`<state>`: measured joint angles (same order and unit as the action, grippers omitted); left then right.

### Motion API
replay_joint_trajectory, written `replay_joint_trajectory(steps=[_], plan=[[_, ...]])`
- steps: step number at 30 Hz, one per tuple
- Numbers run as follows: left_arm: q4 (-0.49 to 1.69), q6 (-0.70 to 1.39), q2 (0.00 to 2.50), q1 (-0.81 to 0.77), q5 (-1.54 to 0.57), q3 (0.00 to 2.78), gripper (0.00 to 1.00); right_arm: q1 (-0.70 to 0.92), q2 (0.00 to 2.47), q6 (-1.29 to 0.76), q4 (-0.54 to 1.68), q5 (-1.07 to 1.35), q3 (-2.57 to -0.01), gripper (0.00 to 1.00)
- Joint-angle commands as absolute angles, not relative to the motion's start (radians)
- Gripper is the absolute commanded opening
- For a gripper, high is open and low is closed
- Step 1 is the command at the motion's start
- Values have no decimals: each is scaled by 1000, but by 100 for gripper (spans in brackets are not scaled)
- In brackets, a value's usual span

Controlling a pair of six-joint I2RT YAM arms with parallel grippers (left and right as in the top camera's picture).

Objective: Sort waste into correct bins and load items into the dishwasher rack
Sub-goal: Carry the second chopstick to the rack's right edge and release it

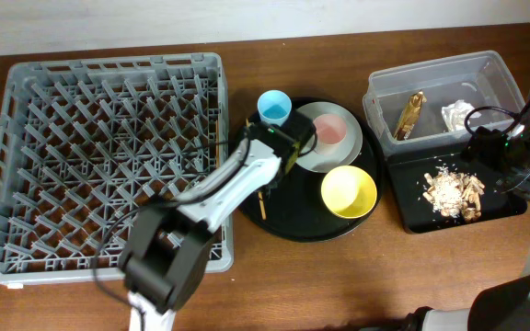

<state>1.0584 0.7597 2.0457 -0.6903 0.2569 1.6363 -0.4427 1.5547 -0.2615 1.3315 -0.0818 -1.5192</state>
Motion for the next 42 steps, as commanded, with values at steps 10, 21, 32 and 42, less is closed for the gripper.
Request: replay_joint_trajectory(steps=[10,21,32,42], plan=[[1174,490,1761,-551,351,1686,1,-445,1540,-268,1331,-88,-1524,99],[1165,384,1768,-403,205,1603,1,-445,1540,-268,1331,-88,-1524,99],[931,384,1771,-403,205,1364,1,-445,1540,-268,1331,-88,-1524,99],[853,383,1773,-403,206,1289,11,-445,1540,-268,1331,-87,-1524,99]])
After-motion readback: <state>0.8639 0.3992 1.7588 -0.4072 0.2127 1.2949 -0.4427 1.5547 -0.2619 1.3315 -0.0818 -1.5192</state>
